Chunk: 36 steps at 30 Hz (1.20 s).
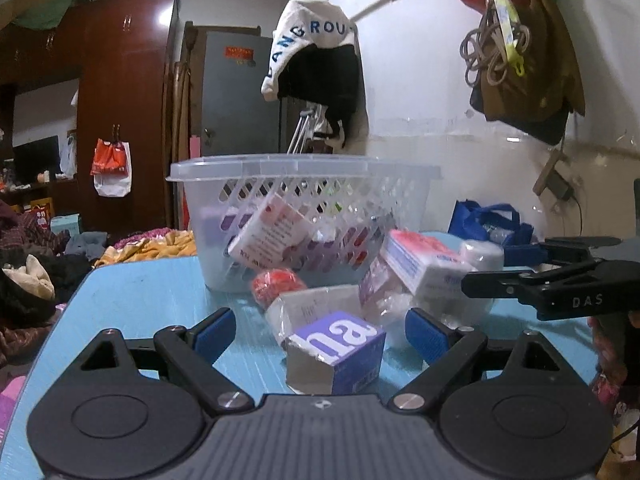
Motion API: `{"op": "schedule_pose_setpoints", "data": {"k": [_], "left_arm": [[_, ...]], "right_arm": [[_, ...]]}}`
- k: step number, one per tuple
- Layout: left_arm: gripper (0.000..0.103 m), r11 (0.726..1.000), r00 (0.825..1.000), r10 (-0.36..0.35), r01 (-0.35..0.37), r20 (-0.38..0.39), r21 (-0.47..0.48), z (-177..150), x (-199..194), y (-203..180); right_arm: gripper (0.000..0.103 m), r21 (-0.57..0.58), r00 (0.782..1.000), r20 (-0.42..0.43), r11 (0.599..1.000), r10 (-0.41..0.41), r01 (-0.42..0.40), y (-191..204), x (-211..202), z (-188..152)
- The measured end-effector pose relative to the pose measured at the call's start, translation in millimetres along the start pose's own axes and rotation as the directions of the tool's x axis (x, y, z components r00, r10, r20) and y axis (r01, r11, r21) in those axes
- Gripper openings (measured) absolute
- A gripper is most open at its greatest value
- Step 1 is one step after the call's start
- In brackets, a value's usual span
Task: Organize objects
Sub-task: 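Grasp the blue 'ha' box with the left tool while the right tool grasps a white roll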
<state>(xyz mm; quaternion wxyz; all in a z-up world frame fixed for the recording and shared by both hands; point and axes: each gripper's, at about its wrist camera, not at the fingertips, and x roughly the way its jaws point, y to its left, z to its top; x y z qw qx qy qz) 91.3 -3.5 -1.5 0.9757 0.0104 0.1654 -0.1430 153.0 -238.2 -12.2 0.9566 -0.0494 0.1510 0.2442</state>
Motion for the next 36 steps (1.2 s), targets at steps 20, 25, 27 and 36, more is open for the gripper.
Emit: {"op": "schedule_pose_setpoints", "data": {"k": [20,25,27,36], "left_arm": [[0.078,0.997,0.994,0.040,-0.033,-0.101,0.067,-8,19,-26],[0.064,0.992,0.993,0.063,-0.053,-0.095,0.112,-9,20,-33],[0.064,0.992,0.994,0.060,-0.048,-0.094,0.116,-9,20,-34],[0.062,0.997,0.999,0.035,-0.035,-0.003,0.070,-11,8,-26]], "right_arm": [[0.049,0.033,1.000,0.006,0.999,0.014,-0.014,-2,-2,-4],[0.061,0.042,0.999,-0.026,0.999,0.032,-0.031,-3,3,-2],[0.067,0.032,0.997,-0.073,0.999,0.034,-0.032,0,9,-1],[0.051,0.016,1.000,0.017,1.000,-0.001,0.001,3,-6,-7]]}}
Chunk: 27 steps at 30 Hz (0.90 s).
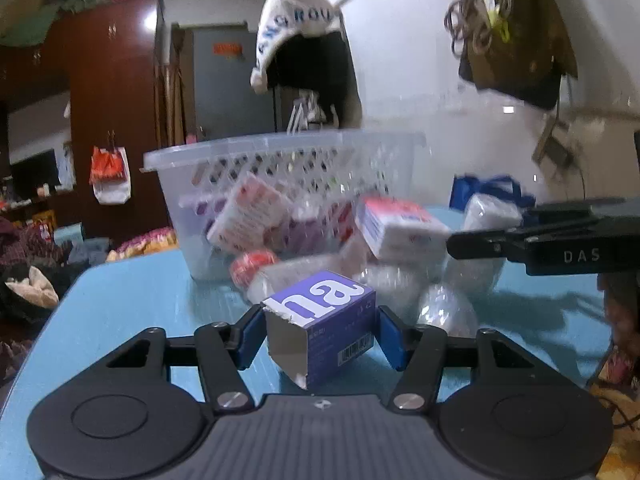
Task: Organize objects
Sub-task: 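Grasp the blue 'ha' box with the left tool while the right tool grasps a white roll, then lift both held items over the white basket and open both tools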
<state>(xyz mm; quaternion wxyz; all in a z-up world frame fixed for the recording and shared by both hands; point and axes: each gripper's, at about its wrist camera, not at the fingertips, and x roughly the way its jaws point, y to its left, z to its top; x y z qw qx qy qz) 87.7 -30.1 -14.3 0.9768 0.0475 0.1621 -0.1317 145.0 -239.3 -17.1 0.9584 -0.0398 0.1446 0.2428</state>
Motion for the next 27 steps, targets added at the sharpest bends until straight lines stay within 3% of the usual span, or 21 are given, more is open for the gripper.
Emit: {"op": "schedule_pose_setpoints", "data": {"k": [3,6,10,27], "left_arm": [[0.062,1.000,0.998,0.026,-0.026,0.059,0.006,-2,-9,0],[0.062,1.000,0.995,0.006,-0.004,0.096,-0.016,0,-19,5],[0.062,0.999,0.990,0.032,-0.027,0.135,-0.039,4,-30,13],[0.062,0.996,0.988,0.043,-0.031,0.146,-0.083,6,-32,23]], "right_arm": [[0.051,0.017,0.999,0.049,1.000,0.000,-0.001,-3,-7,-2],[0.051,0.043,0.996,0.092,0.999,-0.001,-0.003,-7,-12,-2],[0.051,0.085,0.995,0.096,0.996,-0.025,0.016,-13,-15,-2],[0.051,0.095,0.993,0.120,0.995,-0.010,-0.001,-17,-29,3]]}}
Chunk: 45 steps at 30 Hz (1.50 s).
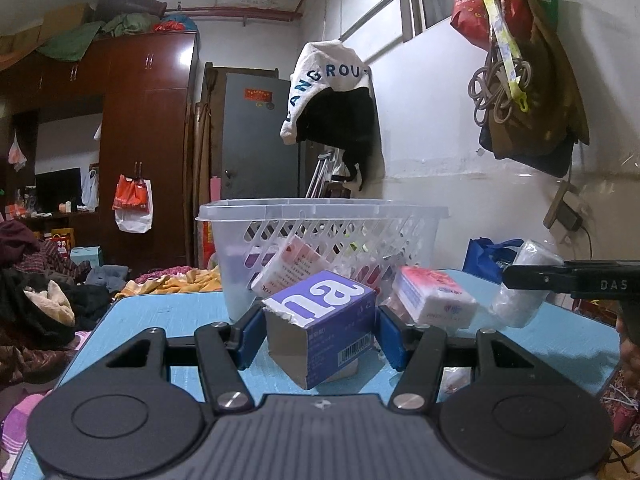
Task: Organize objects
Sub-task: 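Lift both held items over the white basket and open both tools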
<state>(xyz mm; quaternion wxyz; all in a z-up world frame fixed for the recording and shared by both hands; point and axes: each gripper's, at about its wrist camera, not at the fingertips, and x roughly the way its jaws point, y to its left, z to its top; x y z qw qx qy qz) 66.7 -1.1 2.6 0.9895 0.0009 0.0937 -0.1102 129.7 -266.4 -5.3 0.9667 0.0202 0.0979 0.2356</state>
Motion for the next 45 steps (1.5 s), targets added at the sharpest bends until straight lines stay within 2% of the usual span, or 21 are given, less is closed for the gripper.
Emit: {"op": "schedule_pose_setpoints", "data": {"k": [9,11,15,19,21,25,27,31,32,34,35,36,37,39,41,45], "left_arm": [[0.062,0.999,1.000,-0.026,0.026,0.010,-0.025,9,-2,4],[0.062,0.999,0.999,-0.035,0.035,0.026,-0.030,21,-3,6],[0.062,0.996,0.997,-0.067,0.068,0.028,-0.053,67,10,15],[0.062,0.994,0.997,-0.076,0.076,0.015,-0.075,126,48,24],[0.063,0.994,0.998,-0.063,0.060,-0.031,-0.087,147,78,28],[0.062,0.990,0.992,-0.011,-0.007,-0.123,-0.139,158,127,40],[0.062,0.992,0.988,0.010,-0.029,-0.152,-0.124,156,139,40],[0.064,0.993,0.987,0.005,-0.023,-0.159,-0.114,155,150,38],[0.075,0.994,0.988,0.003,-0.020,-0.154,-0.108,156,154,38],[0.096,0.994,0.985,0.036,-0.053,-0.170,-0.094,156,167,39],[0.093,0.993,0.982,0.051,-0.070,-0.184,-0.096,155,171,39],[0.091,0.992,0.980,0.055,-0.076,-0.193,-0.102,153,172,40],[0.090,0.991,0.982,0.043,-0.066,-0.184,-0.119,148,165,43],[0.090,0.989,0.989,-0.010,-0.011,-0.145,-0.144,141,142,44],[0.093,0.990,0.991,-0.045,0.027,-0.129,-0.139,130,117,41],[0.095,0.996,0.993,-0.030,0.019,-0.118,-0.091,90,66,28]], "right_arm": [[0.051,-0.015,1.000,0.020,1.000,0.006,-0.006,2,-1,5],[0.051,-0.022,0.999,0.035,1.000,0.016,-0.015,3,-2,14],[0.051,-0.062,0.999,0.049,0.998,0.022,-0.019,8,7,44],[0.051,-0.088,0.998,0.059,0.996,0.004,0.001,9,39,91],[0.051,-0.083,0.999,0.053,0.997,0.001,0.004,6,61,110],[0.051,-0.065,0.999,-0.040,0.998,-0.031,0.028,-3,110,130],[0.051,-0.055,0.997,-0.075,0.998,-0.032,0.028,-6,123,131],[0.051,-0.084,0.998,-0.051,0.996,-0.035,0.030,-3,127,130],[0.052,-0.097,0.999,-0.043,0.995,-0.031,0.026,-1,128,130],[0.072,-0.135,0.998,-0.024,0.989,-0.056,0.053,2,132,131],[0.091,-0.150,0.996,-0.017,0.985,-0.083,0.079,5,131,130],[0.095,-0.154,0.995,-0.003,0.983,-0.102,0.101,6,128,128],[0.096,-0.141,0.996,0.001,0.986,-0.093,0.093,6,122,126],[0.103,-0.107,0.999,-0.020,0.994,-0.034,0.032,6,104,119],[0.103,-0.100,1.000,-0.018,0.995,-0.017,0.015,8,84,107],[0.103,-0.105,1.000,-0.012,0.994,-0.005,0.004,16,45,59]]}}
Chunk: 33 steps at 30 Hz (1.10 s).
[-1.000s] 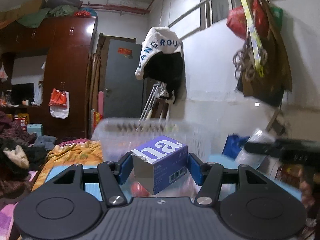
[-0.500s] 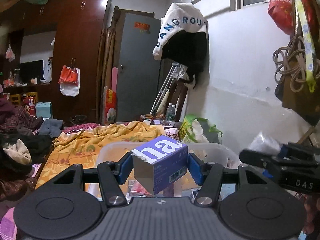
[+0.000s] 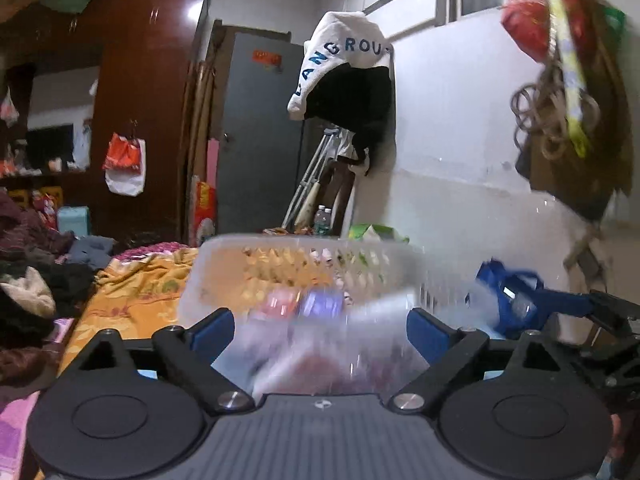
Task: Organize objects
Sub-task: 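Lift both held items over the white basket and open both tools, then grasp a silver wrapped item with the left tool while the right tool grasps a pink tissue pack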
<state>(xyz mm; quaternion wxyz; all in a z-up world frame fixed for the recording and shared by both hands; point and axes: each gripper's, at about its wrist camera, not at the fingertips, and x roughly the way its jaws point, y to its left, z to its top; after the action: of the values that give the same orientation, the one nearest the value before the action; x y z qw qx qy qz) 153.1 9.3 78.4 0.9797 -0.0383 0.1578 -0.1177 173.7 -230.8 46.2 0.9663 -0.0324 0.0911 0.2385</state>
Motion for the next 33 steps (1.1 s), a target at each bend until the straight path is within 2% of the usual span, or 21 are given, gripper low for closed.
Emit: {"op": "schedule_pose_setpoints", "data": {"k": [4,8,11,14,17,20,24,26,28,30,33], "left_arm": [[0.095,0.999,1.000,-0.025,0.025,-0.004,-0.026,-38,-18,4],[0.095,0.998,1.000,-0.019,0.019,-0.007,-0.063,-58,-26,15],[0.095,0.998,0.999,-0.012,0.009,-0.047,-0.058,-61,-18,20],[0.095,0.998,0.998,-0.009,0.004,-0.067,-0.068,-67,-12,24],[0.095,0.998,0.996,-0.013,0.007,-0.089,-0.060,-70,-7,23],[0.095,0.999,0.995,-0.014,0.011,-0.102,-0.036,-74,-4,16],[0.095,1.000,0.991,-0.011,0.013,-0.133,0.014,-77,4,4],[0.095,1.000,0.991,-0.020,0.021,-0.134,0.010,-76,6,1],[0.095,0.999,0.986,-0.044,0.046,-0.162,0.004,-76,12,-3],[0.093,0.999,0.981,-0.038,0.039,-0.189,0.006,-76,18,-6],[0.083,0.999,0.979,-0.038,0.034,-0.201,-0.024,-76,23,-6]], "right_arm": [[0.103,-0.002,0.998,-0.051,1.000,0.026,-0.026,12,-10,-36],[0.103,0.000,0.988,-0.113,0.995,0.102,-0.103,24,1,-42],[0.103,-0.051,0.986,-0.152,0.996,0.068,-0.077,30,15,-37],[0.103,-0.023,0.982,-0.176,0.997,0.069,-0.074,28,26,-36],[0.098,-0.026,0.973,-0.220,0.997,0.064,-0.072,30,33,-38],[0.080,-0.029,0.977,-0.210,0.999,0.034,-0.041,28,27,-44],[0.078,0.032,0.980,-0.187,0.998,0.068,-0.063,17,16,-51],[0.078,0.054,0.985,-0.157,0.996,0.072,-0.065,13,9,-56],[0.078,0.079,0.990,-0.127,0.996,0.061,-0.051,8,4,-58],[0.078,0.121,0.994,-0.093,0.991,0.064,-0.053,-1,-3,-58],[0.078,0.153,0.996,-0.060,0.986,0.069,-0.059,-7,-9,-60]]}}
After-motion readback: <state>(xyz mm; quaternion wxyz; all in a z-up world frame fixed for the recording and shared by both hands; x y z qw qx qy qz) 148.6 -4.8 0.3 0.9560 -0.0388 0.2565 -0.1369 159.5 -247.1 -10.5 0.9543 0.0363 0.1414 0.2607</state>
